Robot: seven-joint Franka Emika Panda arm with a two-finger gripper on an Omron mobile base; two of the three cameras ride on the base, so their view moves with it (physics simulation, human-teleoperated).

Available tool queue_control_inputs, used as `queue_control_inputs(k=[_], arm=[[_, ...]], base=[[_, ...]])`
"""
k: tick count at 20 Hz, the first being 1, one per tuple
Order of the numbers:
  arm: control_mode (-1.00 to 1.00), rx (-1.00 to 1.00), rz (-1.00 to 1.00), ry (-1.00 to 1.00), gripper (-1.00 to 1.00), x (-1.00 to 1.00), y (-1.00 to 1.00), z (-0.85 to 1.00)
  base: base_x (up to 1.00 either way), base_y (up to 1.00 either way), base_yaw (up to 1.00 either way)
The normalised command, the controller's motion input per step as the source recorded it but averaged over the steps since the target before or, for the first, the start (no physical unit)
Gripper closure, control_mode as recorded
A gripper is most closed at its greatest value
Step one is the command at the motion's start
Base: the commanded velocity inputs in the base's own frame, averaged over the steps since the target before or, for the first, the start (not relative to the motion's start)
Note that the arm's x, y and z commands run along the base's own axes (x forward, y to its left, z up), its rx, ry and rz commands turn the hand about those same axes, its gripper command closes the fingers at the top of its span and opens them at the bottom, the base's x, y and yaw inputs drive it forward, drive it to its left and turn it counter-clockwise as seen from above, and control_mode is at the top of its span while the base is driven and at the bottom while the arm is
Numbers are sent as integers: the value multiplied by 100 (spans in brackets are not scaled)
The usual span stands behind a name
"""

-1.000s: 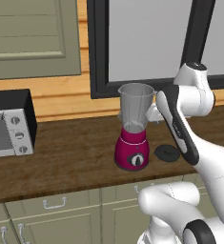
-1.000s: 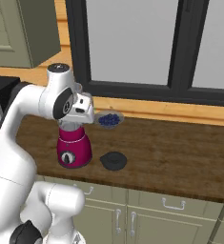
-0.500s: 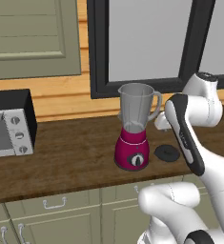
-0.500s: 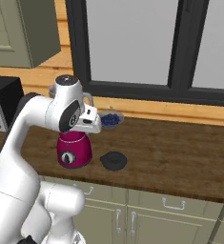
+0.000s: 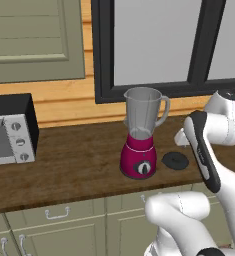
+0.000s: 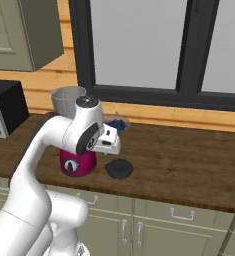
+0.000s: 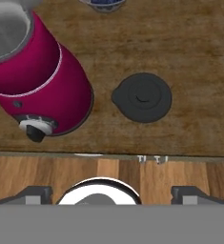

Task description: Close the lid blender by securely placing the lid on top.

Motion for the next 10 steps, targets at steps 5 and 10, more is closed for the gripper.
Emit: queue_control_inputs(k=[5,10], arm=[[-100,0,-1,0,-100,0,-23,-37],[-100,0,0,0,-100,8,-19,-35]], base=[[0,0,0],[0,0,0]])
